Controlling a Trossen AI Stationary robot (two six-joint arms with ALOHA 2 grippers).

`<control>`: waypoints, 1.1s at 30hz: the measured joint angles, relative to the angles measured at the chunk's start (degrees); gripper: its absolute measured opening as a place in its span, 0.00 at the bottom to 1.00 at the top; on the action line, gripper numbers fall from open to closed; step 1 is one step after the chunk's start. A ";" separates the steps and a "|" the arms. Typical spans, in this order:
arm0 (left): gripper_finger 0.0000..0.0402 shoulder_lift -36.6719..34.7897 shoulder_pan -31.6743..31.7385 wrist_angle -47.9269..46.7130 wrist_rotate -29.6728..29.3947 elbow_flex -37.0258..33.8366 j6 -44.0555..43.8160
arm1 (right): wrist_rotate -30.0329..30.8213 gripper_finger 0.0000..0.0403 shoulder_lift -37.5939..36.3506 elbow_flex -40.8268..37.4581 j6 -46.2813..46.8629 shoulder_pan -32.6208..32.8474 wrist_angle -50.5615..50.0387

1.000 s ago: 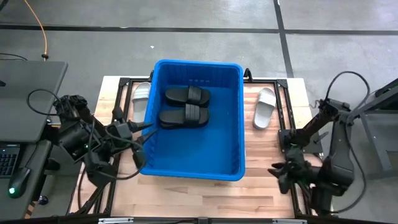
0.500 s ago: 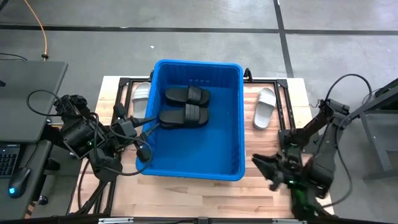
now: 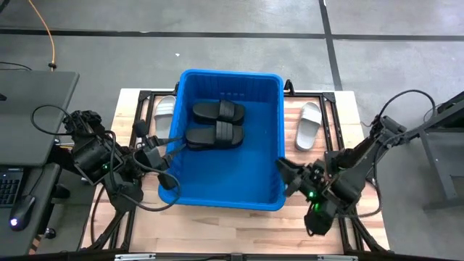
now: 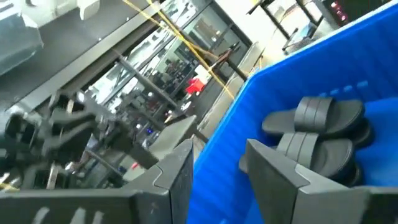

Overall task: Pick and place slides into bin
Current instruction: Put the right white slipper into the bin

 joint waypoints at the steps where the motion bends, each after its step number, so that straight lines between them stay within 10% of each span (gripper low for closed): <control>1: 0.23 0.00 0.01 0.06 -0.01 0.00 0.11 | 0.06 0.34 -1.05 0.00 -1.11 -0.79 -0.12; 11: 0.23 -0.02 0.03 7.68 -0.68 0.02 7.72 | -0.71 0.34 -13.55 0.00 -31.31 -6.12 7.61; 17: 0.23 -0.02 0.01 12.01 -0.83 0.00 11.76 | -10.92 0.34 -24.61 0.04 -44.05 -10.02 3.75; 28: 0.23 -0.02 0.16 13.45 -0.95 0.00 11.72 | -38.70 0.34 -36.22 0.09 -20.08 -32.00 -38.93; 33: 0.23 -0.02 2.32 13.38 2.54 0.02 11.70 | -53.29 0.34 -34.57 0.04 -24.77 -41.60 -46.81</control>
